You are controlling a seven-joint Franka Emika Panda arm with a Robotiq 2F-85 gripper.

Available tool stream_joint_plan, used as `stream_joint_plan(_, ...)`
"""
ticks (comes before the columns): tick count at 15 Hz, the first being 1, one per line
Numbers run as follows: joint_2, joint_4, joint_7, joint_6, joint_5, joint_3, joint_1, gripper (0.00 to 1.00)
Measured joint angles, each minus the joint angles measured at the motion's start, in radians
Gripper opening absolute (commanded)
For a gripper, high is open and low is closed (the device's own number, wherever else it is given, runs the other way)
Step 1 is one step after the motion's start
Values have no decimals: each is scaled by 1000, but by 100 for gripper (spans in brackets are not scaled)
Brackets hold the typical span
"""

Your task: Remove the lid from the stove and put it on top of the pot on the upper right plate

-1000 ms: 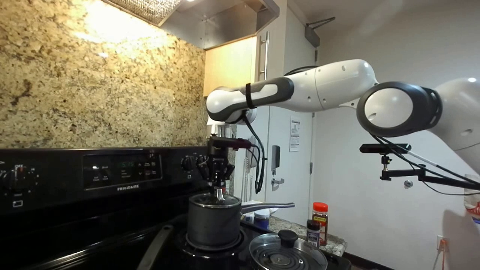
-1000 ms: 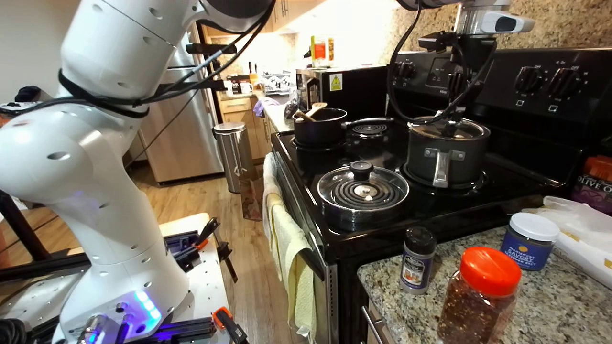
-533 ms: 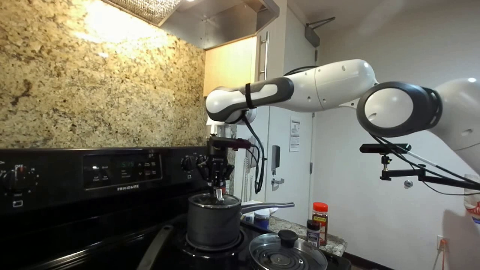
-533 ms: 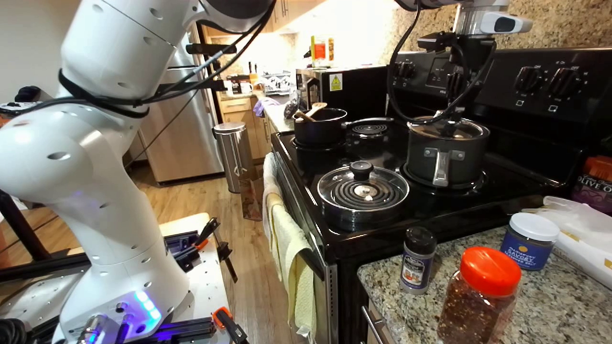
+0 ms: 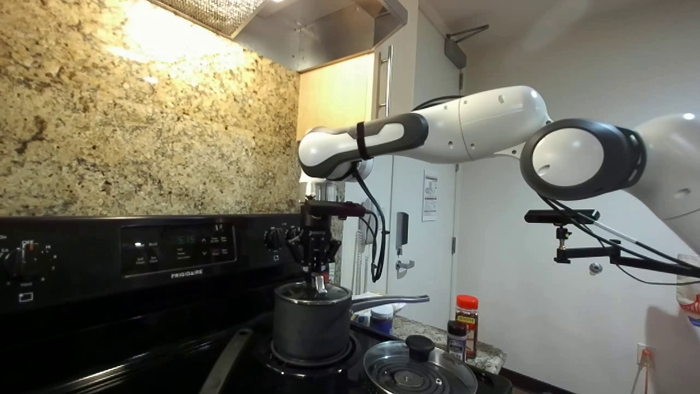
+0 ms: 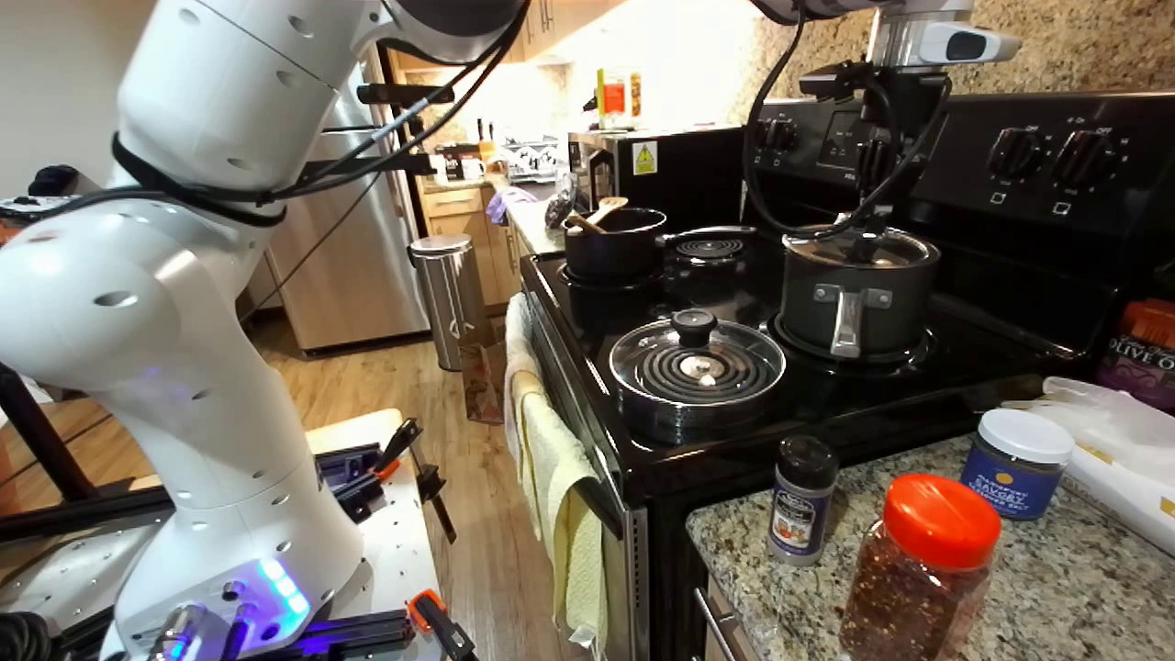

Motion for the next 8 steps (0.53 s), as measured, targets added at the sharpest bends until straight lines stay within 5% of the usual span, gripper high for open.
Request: stream_joint_plan(8, 6, 1, 0, 21, -49, -8, 20, 5)
